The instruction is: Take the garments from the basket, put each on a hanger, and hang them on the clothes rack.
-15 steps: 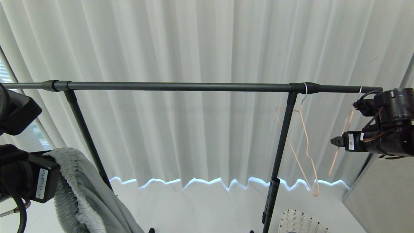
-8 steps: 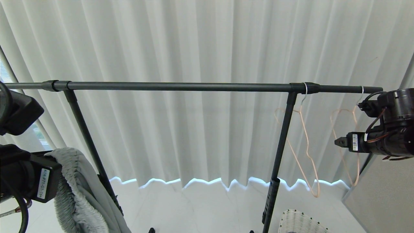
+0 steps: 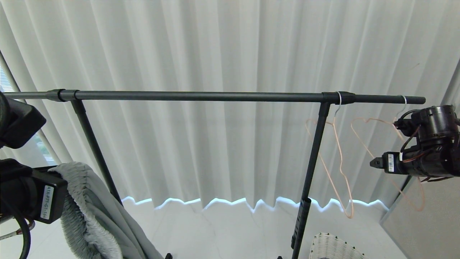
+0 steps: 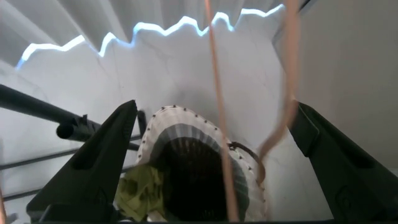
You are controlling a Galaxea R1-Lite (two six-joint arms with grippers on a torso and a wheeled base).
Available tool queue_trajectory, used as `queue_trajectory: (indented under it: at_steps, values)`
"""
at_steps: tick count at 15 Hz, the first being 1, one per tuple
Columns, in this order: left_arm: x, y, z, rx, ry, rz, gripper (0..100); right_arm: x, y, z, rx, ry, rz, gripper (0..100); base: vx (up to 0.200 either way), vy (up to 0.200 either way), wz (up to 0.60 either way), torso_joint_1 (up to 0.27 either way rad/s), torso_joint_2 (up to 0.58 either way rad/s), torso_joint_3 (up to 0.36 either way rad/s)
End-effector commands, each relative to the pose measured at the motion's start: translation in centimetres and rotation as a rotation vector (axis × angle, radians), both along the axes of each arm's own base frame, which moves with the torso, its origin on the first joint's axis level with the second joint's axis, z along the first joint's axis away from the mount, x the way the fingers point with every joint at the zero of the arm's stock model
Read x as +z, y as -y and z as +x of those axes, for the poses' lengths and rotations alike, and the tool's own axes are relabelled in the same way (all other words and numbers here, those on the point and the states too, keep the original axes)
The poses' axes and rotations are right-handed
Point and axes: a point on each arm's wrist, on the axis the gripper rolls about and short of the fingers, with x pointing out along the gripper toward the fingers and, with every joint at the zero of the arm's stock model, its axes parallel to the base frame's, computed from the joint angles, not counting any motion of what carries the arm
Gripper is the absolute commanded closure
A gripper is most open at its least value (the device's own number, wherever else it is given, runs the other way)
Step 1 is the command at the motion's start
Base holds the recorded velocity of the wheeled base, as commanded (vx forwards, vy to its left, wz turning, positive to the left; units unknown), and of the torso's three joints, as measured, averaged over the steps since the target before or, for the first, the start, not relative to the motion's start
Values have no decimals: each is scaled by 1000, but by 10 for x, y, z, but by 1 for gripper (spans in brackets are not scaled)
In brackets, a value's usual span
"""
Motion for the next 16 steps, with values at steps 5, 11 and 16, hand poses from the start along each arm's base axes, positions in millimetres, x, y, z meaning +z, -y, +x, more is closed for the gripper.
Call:
queue_trajectory:
  at_steps: [5,11,16]
  values:
    - [-1,0,1,0,-3,3,100,-1,-10,0,34,-3,8,0,0,0,0,0,0,0]
    - [-1,1,1,-3,-5,4,100,1,-10,1,36,3,4,0,0,0,0,0,0,0]
    - [-2,1,1,-6,-9,5,100,0,-6,3,36,-2,-18,0,0,0,0,0,0,0]
